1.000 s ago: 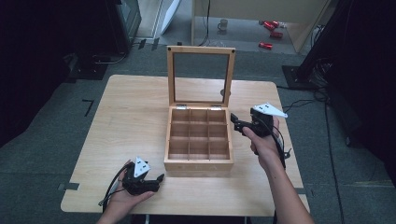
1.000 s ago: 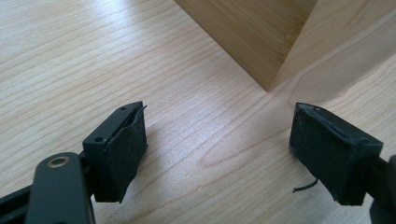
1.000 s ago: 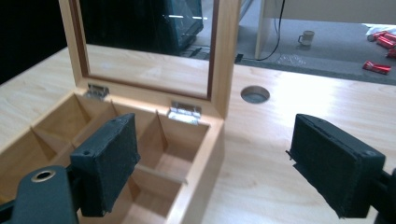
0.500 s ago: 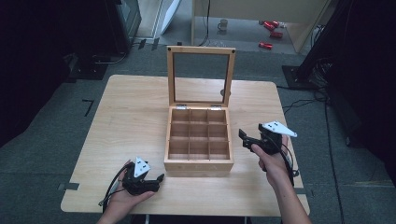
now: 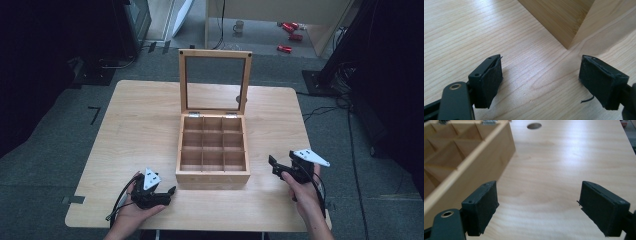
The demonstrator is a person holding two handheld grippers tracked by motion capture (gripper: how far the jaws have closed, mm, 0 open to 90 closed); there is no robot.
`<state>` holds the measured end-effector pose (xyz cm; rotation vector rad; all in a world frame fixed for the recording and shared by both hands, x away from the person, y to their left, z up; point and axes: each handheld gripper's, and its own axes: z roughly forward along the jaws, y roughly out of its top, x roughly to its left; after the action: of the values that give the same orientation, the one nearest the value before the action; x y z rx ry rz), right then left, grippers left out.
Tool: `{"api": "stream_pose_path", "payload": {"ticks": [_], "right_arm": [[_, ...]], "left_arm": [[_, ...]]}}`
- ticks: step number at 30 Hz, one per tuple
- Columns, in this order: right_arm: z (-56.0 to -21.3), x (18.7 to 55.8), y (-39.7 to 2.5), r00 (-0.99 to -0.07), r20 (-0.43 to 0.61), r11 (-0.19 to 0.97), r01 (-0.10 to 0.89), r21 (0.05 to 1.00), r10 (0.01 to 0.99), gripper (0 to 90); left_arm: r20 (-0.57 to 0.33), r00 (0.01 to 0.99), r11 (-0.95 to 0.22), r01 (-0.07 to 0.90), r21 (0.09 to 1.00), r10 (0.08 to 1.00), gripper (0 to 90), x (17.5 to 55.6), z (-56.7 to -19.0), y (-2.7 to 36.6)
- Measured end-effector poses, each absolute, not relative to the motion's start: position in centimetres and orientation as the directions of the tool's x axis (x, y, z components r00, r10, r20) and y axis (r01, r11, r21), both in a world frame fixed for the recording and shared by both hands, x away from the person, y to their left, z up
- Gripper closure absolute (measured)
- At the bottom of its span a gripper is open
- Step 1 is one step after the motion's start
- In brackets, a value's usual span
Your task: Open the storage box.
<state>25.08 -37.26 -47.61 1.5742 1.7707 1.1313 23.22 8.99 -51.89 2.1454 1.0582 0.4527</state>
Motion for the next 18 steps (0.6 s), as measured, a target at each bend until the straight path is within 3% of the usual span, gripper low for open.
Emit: {"api": "stream_pose_path", "payload": {"ticks": [18], "right_arm": [[-51.1,20.4,-40.8,-0.128,0.127,-0.022,0.613,0.789,0.984,14.9]], "left_arm": [[0.006,0.606,-0.427,0.554,0.714,0.796,19.4,23.2,-51.9,9.0]]}}
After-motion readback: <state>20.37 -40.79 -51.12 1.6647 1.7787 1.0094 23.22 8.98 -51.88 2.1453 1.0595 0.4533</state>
